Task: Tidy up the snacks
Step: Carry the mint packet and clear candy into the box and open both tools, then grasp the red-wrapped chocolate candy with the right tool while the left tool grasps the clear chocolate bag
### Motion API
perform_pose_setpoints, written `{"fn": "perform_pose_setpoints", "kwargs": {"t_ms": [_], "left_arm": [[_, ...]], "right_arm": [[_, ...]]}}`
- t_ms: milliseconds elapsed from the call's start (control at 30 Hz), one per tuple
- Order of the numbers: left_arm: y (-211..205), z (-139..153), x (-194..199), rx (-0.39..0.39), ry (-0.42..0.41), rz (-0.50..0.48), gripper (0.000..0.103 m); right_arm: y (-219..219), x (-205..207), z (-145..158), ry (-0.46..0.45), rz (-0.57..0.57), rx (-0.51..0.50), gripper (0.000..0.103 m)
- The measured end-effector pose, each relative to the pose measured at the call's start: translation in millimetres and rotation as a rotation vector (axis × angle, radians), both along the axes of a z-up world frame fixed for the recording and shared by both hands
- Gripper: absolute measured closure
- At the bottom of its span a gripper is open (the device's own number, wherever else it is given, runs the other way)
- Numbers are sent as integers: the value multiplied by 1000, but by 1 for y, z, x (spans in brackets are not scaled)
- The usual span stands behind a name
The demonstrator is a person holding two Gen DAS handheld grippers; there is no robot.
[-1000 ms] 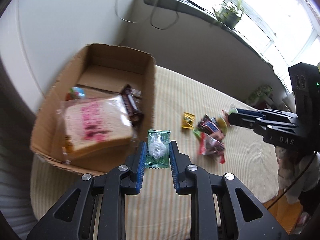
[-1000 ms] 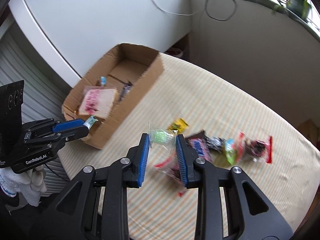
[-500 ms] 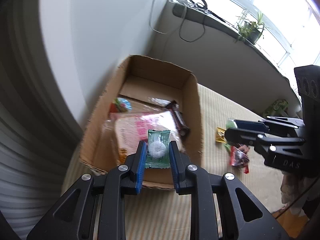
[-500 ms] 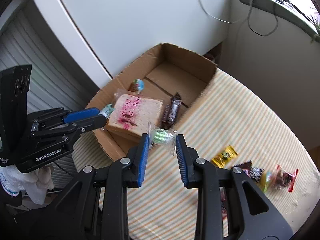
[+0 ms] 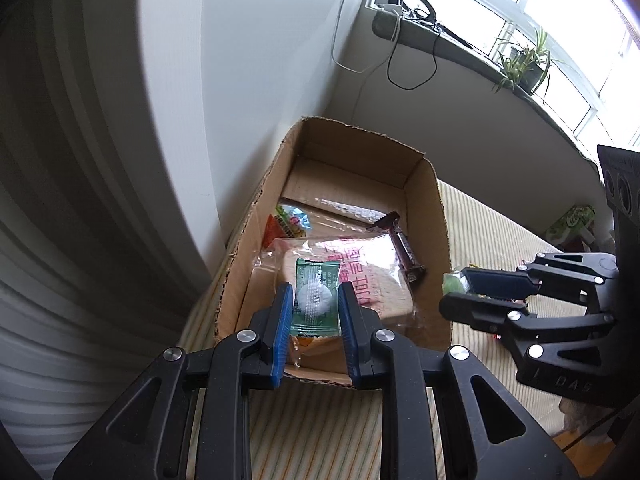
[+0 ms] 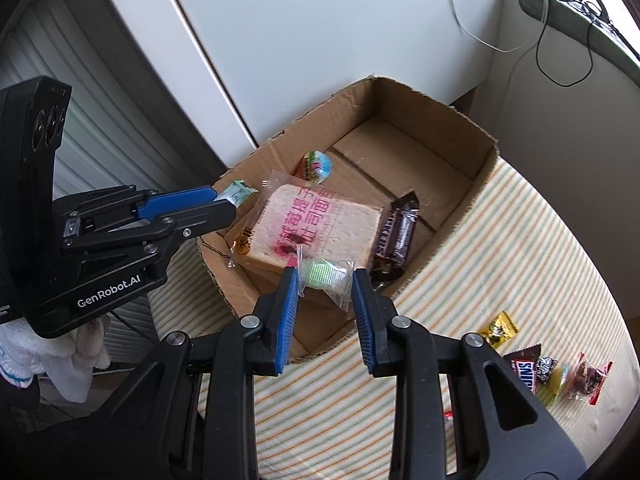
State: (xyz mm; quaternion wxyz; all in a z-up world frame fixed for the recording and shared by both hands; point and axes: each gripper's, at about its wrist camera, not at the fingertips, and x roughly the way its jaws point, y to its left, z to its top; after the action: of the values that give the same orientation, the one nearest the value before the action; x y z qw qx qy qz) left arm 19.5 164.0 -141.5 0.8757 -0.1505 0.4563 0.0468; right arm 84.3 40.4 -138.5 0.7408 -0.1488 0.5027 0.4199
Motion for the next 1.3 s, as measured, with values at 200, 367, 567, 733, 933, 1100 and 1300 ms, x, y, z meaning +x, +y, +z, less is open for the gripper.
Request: {"fn": "perform_pose_setpoints", "kwargs": {"t_ms": [200,367,567,733,933,1100,1300], "left_arm": [[-3,1,2,3,1,-13,81],[-4,0,6,-2,20,-21,79],[-3,4,3,-6,9,-11,74],[-7,9,1,-10,-5,-19,74],[-28,16,1,-20,-21,-64,74],[-58,17,3,-19,-21,-143,74],[-94,15,10,-43,-8,-241,74]], "right_arm": [[6,-5,0,-5,16,3,74],[7,-6,0,-6,15,-21,63],[1,-7,5,-13,-7,-7,61],[-15,-8,11,-17,-28,1,61],[-61,-3,15,-11,-114,18,61],[-115,4,13,-5,-205,7,61],[-175,8,-3,15,-255,-61,61]]}}
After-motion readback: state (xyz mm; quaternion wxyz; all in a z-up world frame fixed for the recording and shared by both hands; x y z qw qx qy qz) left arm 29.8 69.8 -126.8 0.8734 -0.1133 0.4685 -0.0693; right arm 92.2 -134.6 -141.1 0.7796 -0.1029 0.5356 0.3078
